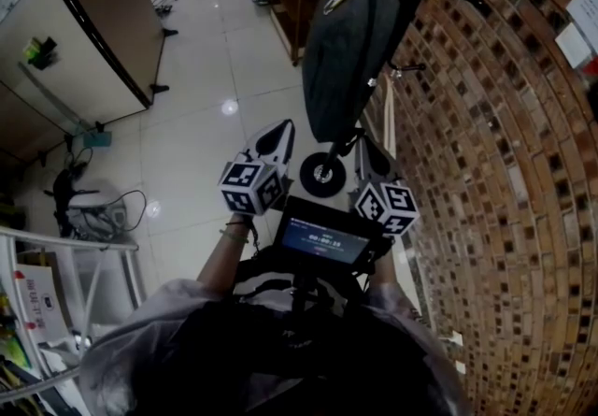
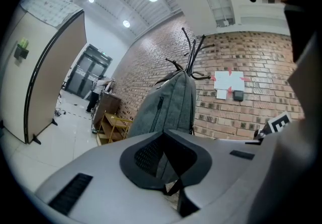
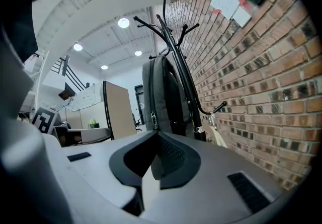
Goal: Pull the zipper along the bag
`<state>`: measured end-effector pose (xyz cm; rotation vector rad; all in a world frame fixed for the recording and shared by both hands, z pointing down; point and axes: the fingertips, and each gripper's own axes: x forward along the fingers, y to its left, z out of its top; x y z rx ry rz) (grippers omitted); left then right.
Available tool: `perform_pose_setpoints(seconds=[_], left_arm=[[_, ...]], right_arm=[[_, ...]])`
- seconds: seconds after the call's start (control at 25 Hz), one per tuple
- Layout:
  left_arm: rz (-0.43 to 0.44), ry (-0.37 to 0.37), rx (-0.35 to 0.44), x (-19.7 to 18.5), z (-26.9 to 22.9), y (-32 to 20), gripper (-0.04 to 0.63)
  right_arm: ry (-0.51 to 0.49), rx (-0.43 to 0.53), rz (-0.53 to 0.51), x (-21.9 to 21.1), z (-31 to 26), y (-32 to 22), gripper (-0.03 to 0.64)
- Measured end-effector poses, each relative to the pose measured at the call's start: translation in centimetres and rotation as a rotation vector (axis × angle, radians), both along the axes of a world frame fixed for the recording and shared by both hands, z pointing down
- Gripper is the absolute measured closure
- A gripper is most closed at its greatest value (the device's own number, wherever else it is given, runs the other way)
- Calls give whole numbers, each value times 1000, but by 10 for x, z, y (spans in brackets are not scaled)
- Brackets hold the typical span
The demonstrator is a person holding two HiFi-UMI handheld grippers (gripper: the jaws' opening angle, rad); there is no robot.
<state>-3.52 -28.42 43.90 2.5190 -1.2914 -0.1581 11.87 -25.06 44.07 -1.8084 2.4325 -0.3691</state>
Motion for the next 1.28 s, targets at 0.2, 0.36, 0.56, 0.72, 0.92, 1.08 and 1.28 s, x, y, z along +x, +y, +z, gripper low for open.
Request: perform_pose_setpoints(seconds=[0.2,0.36,0.56,0.72,0.92,1.08,1.28], left_arm=[[-4,10,17,-1,-3,-1,588],[-3,7,13,-2,-3,0,588],[-7,12,17,-1,-3,-1,588],[-8,9,14,0,-2,0,588],[1,5,12,2,-2,0,588],[-1,10,7,3,-1,-1,588],[1,8,2,2,0,0,588]], right_arm=[[-10,-6,4,-1,2,0,607],[-17,-14,2,-1,4,0,607],[-18,-18,5,2,4,-1,607],[-16,-17,4,3,4,-1,607],[-18,-17,-3,0,4,-3,607],[-22,-14,-1,0,3,-4,607],[-27,-11,1,-2,1,-5,607]])
